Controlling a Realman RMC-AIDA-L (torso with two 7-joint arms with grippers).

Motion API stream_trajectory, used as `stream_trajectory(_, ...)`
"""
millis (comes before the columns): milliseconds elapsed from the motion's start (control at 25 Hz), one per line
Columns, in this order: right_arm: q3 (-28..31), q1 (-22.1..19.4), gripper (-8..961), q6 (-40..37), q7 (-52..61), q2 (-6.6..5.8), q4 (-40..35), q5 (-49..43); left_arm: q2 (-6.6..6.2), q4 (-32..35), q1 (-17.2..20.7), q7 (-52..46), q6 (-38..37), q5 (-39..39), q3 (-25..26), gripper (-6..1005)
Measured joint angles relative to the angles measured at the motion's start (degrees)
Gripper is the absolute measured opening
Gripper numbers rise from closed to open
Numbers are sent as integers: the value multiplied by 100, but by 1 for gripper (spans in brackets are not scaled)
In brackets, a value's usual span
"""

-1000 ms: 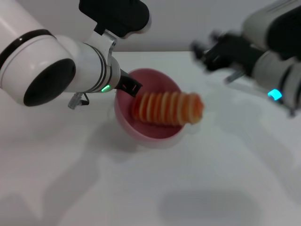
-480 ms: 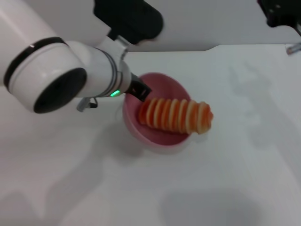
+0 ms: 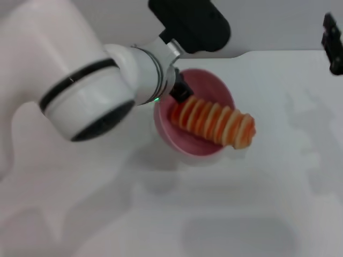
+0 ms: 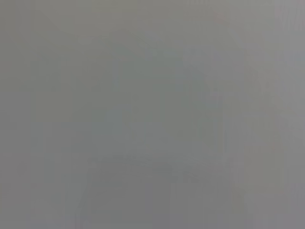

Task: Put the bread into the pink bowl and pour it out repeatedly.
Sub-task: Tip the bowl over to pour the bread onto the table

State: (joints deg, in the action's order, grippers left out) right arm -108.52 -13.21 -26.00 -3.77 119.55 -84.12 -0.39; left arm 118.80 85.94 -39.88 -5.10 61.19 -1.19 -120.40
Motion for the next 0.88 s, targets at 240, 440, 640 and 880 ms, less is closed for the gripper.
stream_trajectory(240,-71,46,460,129,61,-13,190,105,18,12,-142,32,0,614,-266,47)
stream_trajectory(440,-75,11,460,233,68,-14,279,296,24,-35,-204,239,-9,1078,-682,47)
stream_trajectory(640,50,2,459,245,70,-15,405,646,29,-111,-324,624,152,1265,-861,47)
stream_trajectory(880,65,43,458,260,70,-30,510,694,29,-344,-454,1228,280,1566,-1200,47)
